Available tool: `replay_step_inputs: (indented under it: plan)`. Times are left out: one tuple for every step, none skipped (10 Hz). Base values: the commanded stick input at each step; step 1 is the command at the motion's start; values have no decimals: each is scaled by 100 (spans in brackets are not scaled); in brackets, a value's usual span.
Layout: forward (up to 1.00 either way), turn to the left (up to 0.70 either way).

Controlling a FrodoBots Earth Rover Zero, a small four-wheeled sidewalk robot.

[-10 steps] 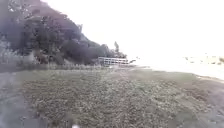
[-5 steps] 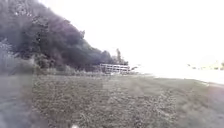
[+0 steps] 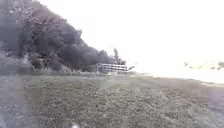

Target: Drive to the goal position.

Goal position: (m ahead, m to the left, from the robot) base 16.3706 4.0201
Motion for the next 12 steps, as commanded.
replay_step_inputs:
  plan:
    - [45,-27]
    - [45,-27]
    - [45,-27]
    - [45,-27]
    - [45,-27]
    - [45,-27]
    - [45,-27]
    - [45,-27]
    - [45,-27]
    - [45,-27]
    - [45,-27]
    - [45,-27]
